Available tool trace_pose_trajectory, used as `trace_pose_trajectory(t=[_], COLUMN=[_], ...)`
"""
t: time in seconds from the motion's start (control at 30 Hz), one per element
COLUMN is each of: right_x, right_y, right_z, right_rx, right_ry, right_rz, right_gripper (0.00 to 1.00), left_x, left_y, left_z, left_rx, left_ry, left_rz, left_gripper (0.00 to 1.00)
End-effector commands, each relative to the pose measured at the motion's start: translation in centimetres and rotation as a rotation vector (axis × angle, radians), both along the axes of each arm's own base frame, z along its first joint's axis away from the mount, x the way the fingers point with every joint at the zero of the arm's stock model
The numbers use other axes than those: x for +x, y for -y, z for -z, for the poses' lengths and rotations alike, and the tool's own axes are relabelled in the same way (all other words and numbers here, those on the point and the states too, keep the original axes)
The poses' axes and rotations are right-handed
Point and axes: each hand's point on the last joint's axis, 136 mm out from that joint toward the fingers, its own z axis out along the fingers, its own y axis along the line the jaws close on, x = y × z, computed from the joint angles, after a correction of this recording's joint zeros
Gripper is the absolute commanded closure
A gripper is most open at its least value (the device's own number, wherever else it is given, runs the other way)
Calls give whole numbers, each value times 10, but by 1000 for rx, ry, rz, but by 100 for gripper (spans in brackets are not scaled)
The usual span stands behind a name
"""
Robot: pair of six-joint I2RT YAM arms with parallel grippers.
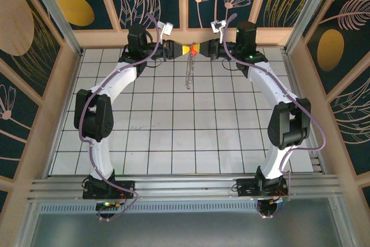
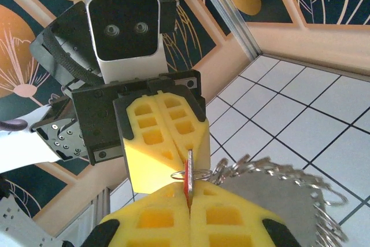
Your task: Put the keys on the keyring
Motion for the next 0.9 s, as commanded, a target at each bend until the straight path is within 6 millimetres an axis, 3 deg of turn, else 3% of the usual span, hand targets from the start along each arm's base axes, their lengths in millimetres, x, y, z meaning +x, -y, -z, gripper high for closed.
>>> trace_pose_trajectory(t=[0.0,0.17,0.23,0.57,0.73,0.87], right_x=[0,0,3,35,61,71], right_y=[5,6,5,-5,-11,-17], right_z=[-16,-17,-16,4,27,49], right_rx=[7,6,-1,-4,-14,-18], right_ry=[59,62,65,22,-24,-70], right_rz=[-27,-66,-79,-137,-154,-166], right_gripper=[100,100,100,100,100,100], left_x=[-5,-2,-1,13,20,18], left_y=[-5,-6,-8,-36,-51,-57], left_z=[-29,-30,-33,-41,-41,-43], left_rx=[-15,-16,-17,-21,-21,-20], left_ry=[76,77,80,73,53,56], left_rz=[-8,-39,-53,-173,-226,-243], left_gripper=[100,70,65,59,58,58])
